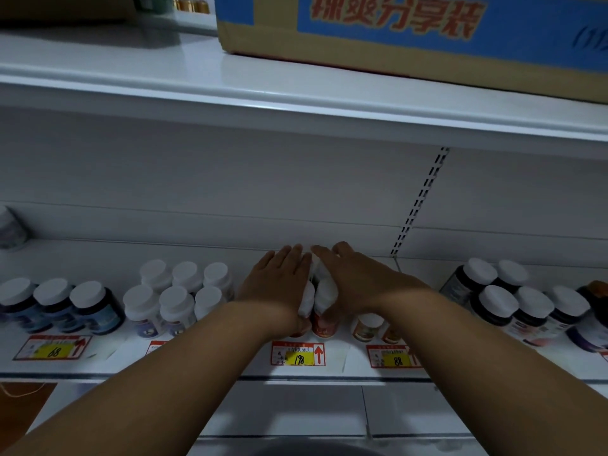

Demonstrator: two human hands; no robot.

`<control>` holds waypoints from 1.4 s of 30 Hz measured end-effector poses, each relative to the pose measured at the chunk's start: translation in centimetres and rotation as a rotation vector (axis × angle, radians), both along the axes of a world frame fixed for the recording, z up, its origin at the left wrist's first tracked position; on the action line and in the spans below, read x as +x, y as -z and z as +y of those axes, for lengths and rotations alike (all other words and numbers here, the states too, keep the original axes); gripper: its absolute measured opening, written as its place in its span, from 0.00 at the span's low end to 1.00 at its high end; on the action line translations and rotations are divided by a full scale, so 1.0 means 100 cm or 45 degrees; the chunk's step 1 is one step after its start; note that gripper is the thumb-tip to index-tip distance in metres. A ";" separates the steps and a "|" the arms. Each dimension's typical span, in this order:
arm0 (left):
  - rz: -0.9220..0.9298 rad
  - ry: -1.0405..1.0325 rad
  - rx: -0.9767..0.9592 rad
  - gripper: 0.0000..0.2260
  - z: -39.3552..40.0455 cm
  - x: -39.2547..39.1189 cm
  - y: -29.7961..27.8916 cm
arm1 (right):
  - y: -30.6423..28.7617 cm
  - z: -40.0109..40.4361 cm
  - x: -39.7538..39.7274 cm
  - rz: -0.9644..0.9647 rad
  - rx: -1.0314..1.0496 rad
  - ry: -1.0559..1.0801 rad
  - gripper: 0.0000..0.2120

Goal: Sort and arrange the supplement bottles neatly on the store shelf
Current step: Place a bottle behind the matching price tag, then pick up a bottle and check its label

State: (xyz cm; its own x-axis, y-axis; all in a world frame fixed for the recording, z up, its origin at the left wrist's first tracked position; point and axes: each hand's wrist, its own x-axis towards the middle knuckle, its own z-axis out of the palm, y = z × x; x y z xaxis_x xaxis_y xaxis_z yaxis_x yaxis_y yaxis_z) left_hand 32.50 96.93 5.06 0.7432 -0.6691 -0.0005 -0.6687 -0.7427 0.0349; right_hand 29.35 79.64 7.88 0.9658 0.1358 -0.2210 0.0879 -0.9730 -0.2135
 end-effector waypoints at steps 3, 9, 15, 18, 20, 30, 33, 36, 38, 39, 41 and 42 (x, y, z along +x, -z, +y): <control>0.007 -0.002 -0.007 0.50 0.000 -0.003 -0.006 | -0.008 -0.004 -0.001 -0.027 0.005 -0.021 0.62; 0.038 -0.038 -0.141 0.49 0.016 -0.012 -0.017 | -0.028 0.001 -0.009 -0.118 0.146 -0.072 0.56; -0.193 -0.161 -0.423 0.30 0.063 -0.027 -0.017 | -0.030 0.038 -0.017 -0.430 0.275 -0.042 0.32; -0.211 -0.262 -0.437 0.25 0.096 -0.032 -0.023 | -0.031 0.074 -0.020 -0.559 0.303 -0.022 0.26; -0.221 -0.309 -0.455 0.23 0.124 -0.033 -0.025 | -0.031 0.106 -0.020 -0.655 0.320 -0.029 0.24; -0.248 -0.451 -0.418 0.21 0.354 -0.045 -0.024 | -0.033 0.344 0.004 -0.695 0.480 -0.115 0.20; -0.216 -0.506 -0.424 0.18 0.407 -0.042 -0.023 | -0.032 0.402 0.015 -0.623 0.559 -0.134 0.19; -0.209 -0.544 -0.428 0.17 0.438 -0.030 -0.023 | -0.035 0.439 0.033 -0.565 0.512 -0.176 0.18; -0.240 -0.574 -0.468 0.18 0.450 -0.017 -0.022 | -0.038 0.458 0.053 -0.588 0.458 -0.215 0.19; -0.259 -0.590 -0.497 0.18 0.455 -0.010 -0.021 | -0.039 0.466 0.065 -0.594 0.437 -0.234 0.19; -0.286 -0.602 -0.533 0.19 0.466 0.003 -0.017 | -0.037 0.482 0.092 -0.586 0.410 -0.270 0.18; -0.295 -0.607 -0.542 0.18 0.473 0.010 -0.015 | -0.036 0.491 0.108 -0.571 0.400 -0.281 0.17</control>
